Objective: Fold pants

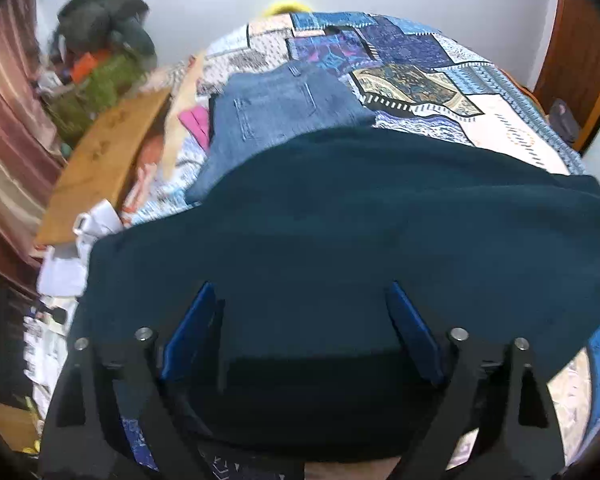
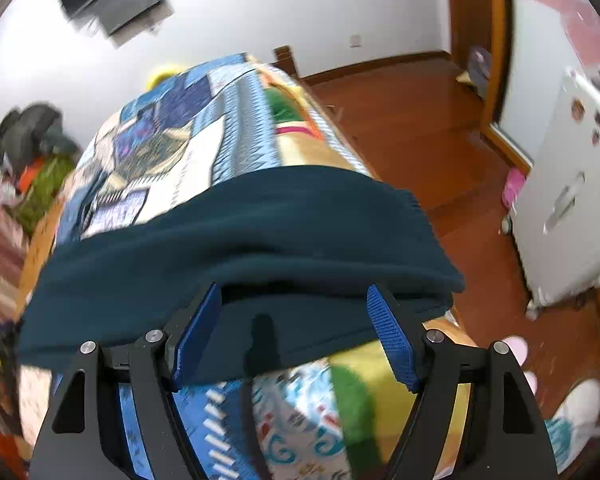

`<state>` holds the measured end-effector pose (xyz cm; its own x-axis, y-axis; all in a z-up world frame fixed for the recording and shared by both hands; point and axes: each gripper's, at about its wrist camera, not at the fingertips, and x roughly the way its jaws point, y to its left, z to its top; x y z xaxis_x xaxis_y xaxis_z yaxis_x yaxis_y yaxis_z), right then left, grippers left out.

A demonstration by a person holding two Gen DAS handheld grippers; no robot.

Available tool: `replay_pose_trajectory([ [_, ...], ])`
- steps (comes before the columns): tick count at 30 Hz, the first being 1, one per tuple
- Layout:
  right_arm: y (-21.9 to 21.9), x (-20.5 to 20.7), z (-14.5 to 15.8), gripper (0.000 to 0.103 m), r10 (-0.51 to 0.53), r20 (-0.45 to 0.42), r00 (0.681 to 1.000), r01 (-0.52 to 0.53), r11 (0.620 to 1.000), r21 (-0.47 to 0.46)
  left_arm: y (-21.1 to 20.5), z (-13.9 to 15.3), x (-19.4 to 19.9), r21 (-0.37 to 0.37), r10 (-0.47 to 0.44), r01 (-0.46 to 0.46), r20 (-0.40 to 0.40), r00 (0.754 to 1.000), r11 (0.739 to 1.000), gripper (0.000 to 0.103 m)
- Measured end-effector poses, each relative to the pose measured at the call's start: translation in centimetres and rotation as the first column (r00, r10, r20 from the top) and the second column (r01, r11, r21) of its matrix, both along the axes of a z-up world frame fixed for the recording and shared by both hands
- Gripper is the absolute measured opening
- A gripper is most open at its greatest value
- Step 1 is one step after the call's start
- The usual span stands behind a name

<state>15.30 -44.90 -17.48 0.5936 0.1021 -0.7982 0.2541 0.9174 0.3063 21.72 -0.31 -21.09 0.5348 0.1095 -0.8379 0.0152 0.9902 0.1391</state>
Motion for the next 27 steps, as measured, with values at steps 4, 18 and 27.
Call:
replay_pose_trajectory([
  [4,-1.6,0.9,-1.6,0.072,-0.101,-0.048,0.994,0.105,0.990,0.096,0.0,0.1,-0.3,0.024,-0.005,0.005,0.009,1.000,1.000,0.090],
  [18,-3.6,2.0,-5.1,0.050,-0.184,-0.076,0.980,0.199,0.932,0.304,0.9,-0.1,-0.4,-0.039,0.025,-0.025,0.011,1.000,0.999,0.093],
  [27,-3.2,1.1,-0.4,0.012,-0.107,0.033,0.994,0.100,0.982,0.161,0.9,0.4,-1.0,-0.034,-0.004,0.004,0.013,1.000,0.999,0.092],
])
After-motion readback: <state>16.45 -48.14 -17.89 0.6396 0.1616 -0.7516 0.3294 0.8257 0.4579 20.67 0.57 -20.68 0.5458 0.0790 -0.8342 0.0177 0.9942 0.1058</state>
